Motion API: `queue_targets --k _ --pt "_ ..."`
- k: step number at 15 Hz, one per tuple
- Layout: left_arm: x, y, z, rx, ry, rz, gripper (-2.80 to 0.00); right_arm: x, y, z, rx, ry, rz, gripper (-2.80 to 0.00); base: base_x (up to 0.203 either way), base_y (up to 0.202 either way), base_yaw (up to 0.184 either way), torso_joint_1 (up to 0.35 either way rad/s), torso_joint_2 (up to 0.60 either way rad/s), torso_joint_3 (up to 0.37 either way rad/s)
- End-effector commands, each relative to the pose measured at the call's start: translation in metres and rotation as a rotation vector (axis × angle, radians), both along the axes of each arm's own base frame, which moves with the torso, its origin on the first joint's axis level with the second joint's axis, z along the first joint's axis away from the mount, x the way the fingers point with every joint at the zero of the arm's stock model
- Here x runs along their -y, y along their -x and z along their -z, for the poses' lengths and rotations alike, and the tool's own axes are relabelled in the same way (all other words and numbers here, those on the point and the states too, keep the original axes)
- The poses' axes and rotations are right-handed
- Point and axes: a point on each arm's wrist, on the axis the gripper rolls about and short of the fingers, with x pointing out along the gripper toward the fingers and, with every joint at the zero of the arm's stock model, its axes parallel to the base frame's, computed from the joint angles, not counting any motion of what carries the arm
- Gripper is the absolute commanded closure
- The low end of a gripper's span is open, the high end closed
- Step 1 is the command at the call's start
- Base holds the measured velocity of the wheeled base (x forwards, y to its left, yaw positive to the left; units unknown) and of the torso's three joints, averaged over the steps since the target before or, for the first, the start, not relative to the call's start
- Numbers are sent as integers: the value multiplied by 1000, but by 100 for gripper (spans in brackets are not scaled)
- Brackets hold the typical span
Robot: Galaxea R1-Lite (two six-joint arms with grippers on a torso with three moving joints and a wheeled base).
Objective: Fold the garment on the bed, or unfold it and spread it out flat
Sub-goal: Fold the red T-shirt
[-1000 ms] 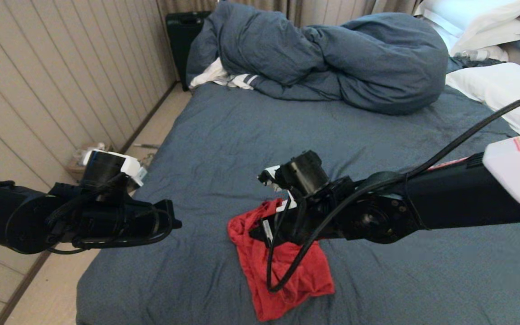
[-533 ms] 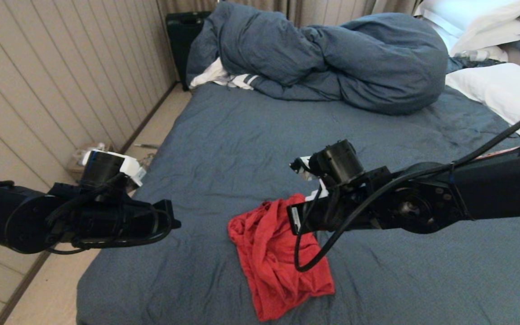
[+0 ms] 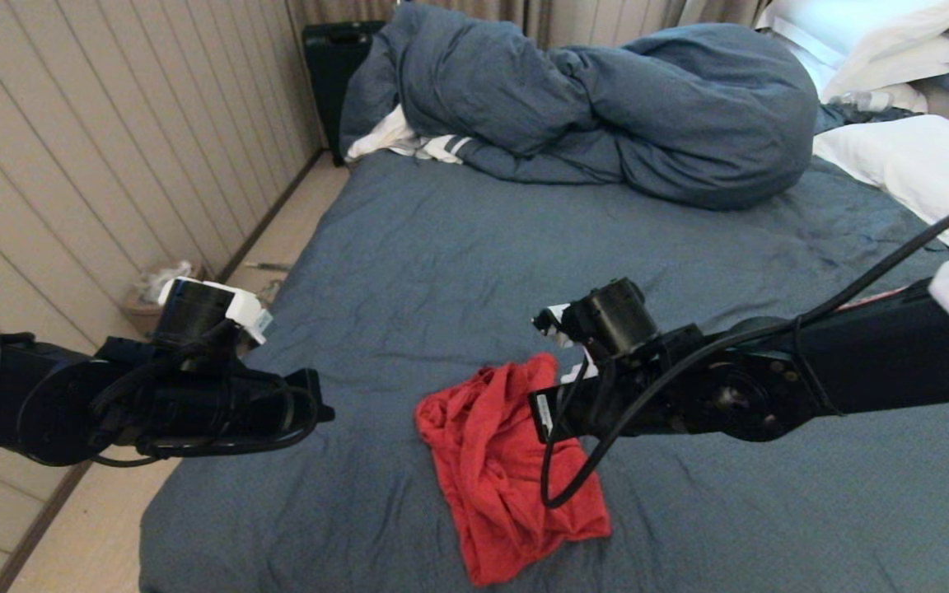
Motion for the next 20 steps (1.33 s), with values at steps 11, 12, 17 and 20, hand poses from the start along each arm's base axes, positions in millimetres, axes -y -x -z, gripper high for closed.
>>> queue_targets --k 11,12,17,20 --pt "0 1 -1 3 6 -3 0 -72 -92 44 168 83 102 0 0 0 0 0 0 0" --pt "0 1 -1 4 6 -3 0 -80 -93 42 188 76 105 0 0 0 0 0 0 0" --pt "1 0 1 -3 3 -3 0 -109 -77 24 253 38 73 0 0 0 0 0 0 0" --pt "1 -1 1 -3 3 -3 0 -96 -66 -20 331 5 126 0 0 0 0 0 0 0"
